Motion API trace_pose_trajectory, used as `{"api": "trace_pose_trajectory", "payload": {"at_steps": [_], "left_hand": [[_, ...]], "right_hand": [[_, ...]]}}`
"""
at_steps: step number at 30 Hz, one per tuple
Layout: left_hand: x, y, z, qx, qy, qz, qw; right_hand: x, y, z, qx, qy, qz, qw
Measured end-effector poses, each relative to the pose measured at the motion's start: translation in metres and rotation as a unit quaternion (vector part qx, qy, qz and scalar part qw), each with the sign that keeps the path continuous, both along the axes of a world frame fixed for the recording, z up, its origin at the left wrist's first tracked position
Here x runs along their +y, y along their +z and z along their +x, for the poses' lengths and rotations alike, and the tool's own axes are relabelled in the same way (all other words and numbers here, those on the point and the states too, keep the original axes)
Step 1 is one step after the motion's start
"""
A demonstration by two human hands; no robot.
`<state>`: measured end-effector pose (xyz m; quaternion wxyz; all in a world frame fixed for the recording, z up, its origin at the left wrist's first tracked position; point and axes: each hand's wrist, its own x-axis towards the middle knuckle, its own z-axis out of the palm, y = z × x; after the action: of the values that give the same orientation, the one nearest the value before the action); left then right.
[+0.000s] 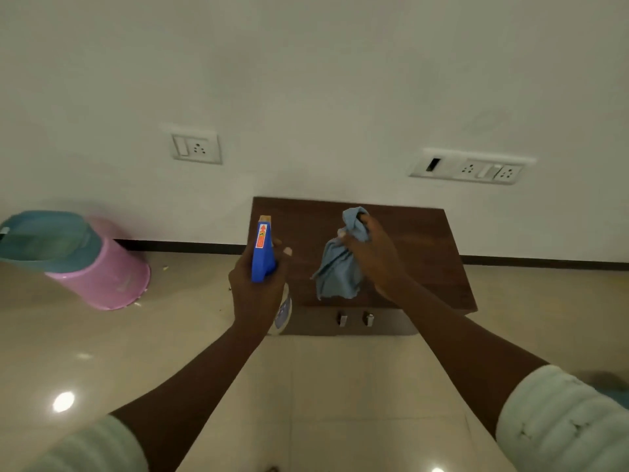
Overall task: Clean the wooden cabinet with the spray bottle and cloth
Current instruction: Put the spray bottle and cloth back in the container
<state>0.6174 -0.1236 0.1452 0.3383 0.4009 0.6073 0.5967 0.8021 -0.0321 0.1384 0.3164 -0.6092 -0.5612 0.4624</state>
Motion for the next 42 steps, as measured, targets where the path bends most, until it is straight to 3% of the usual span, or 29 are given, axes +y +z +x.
{"api": "trace_pose_trajectory", "payload": {"at_steps": [3,5,9,20,24,29,32,33,34,36,42], "left_hand": [[0.017,0.018,-0.025,0.020,0.028,0.009,0.999],[0.033,0.024,-0.045,0.027,0.042,0.006,0.999],[0.061,0.028,-0.094,0.073,0.057,-0.015,0.996],[0.078,0.012,-0.245,0.127,0.102,-0.083,0.983],[0.082,0.001,-0.329,0.116,0.129,-0.118,0.978],[0.093,-0.015,-0.455,0.152,0.137,-0.091,0.975],[0.103,-0.004,-0.475,0.176,0.132,-0.064,0.973],[0.102,-0.027,-0.564,0.143,0.141,-0.089,0.976],[0.107,-0.029,-0.585,0.141,0.148,-0.065,0.977],[0.111,-0.037,-0.592,0.166,0.153,-0.062,0.972],[0.141,-0.096,-0.654,0.185,0.126,-0.048,0.973]], "right_hand": [[0.014,0.024,-0.038,0.091,0.025,-0.057,0.994],[0.027,0.032,-0.061,0.057,0.060,-0.057,0.995],[0.050,0.039,-0.109,-0.100,0.089,0.011,0.991],[0.088,0.005,-0.249,-0.132,0.214,0.066,0.966],[0.094,-0.014,-0.333,-0.131,0.203,0.093,0.966],[0.102,-0.044,-0.456,-0.121,0.176,0.081,0.973],[0.108,-0.041,-0.462,-0.120,0.177,0.073,0.974],[0.106,-0.074,-0.552,-0.104,0.178,0.040,0.978],[0.104,-0.077,-0.571,-0.090,0.169,0.023,0.981],[0.097,-0.069,-0.582,-0.050,0.155,0.015,0.987],[0.106,-0.115,-0.685,-0.059,0.156,-0.017,0.986]]}}
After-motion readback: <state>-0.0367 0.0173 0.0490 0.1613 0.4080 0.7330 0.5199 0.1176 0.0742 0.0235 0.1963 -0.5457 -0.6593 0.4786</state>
